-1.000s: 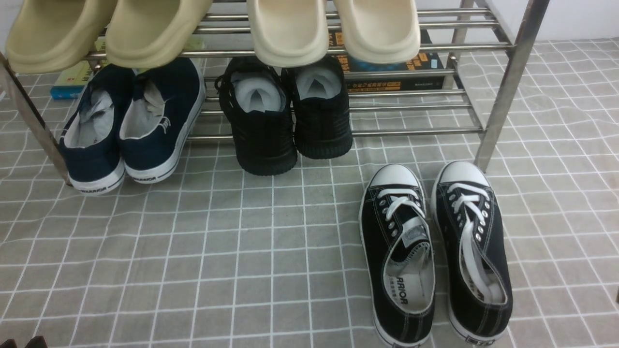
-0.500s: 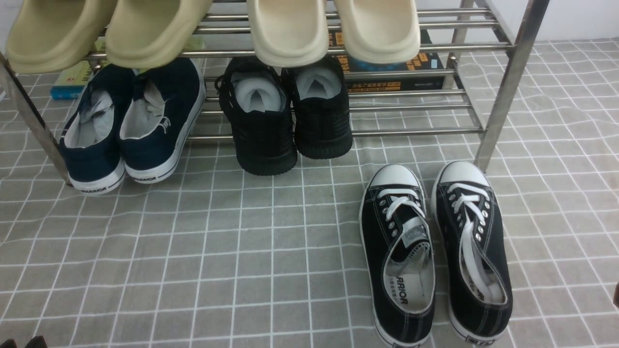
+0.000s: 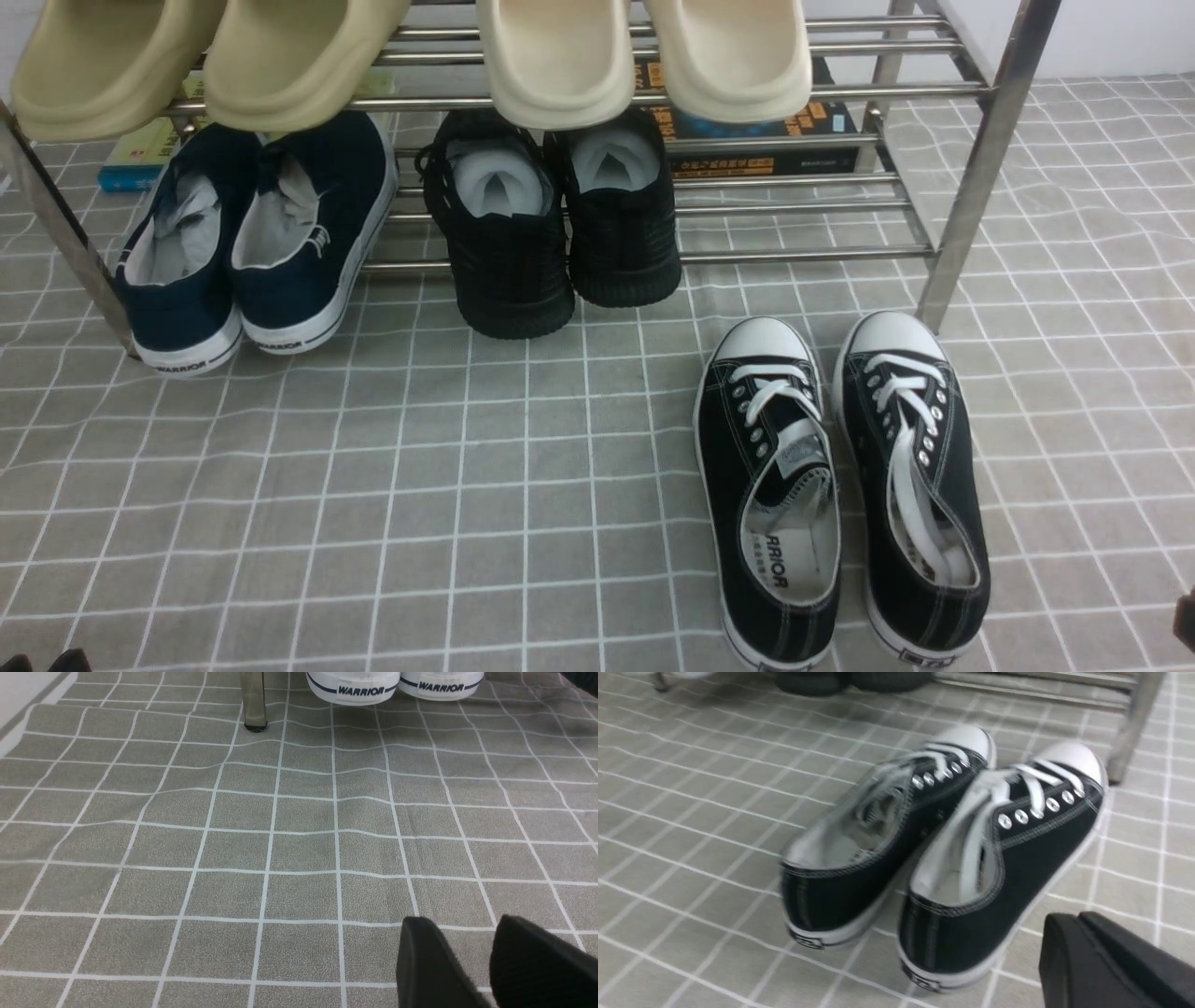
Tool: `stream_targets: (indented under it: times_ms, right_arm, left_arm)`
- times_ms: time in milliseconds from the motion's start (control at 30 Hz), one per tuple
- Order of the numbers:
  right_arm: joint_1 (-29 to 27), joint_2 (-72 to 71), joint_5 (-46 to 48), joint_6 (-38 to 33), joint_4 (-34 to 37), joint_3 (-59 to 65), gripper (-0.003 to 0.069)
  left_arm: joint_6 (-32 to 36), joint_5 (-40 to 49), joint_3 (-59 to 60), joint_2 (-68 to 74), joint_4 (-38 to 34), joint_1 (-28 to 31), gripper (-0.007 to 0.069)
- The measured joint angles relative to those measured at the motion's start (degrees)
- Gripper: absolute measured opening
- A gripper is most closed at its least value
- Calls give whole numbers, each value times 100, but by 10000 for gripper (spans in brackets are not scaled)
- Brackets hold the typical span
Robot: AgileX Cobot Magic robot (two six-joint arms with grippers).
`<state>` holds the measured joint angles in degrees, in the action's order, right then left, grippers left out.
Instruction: Take the shoes off the shelf with your hand from the grey coffee tablecloth.
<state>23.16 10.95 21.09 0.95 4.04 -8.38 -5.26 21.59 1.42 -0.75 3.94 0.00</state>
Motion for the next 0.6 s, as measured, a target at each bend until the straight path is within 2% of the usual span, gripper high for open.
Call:
stream_targets:
  times_ms: [100,167,233,600]
  right_arm:
    - [-664,-295,56,0,-238,394,38]
    - [-882,-406,124,0,-361,535,40]
    - [-1433,-667,262,0,-537,820,45]
    - [-2107,-1153,145,5,-608,909,63]
  left_arm:
    - [0,0,0,0,0,0,240]
    - [0,0,0,0,0,0,240]
    - [0,0,0,0,0,0,240]
    - [0,0,0,0,0,0,240]
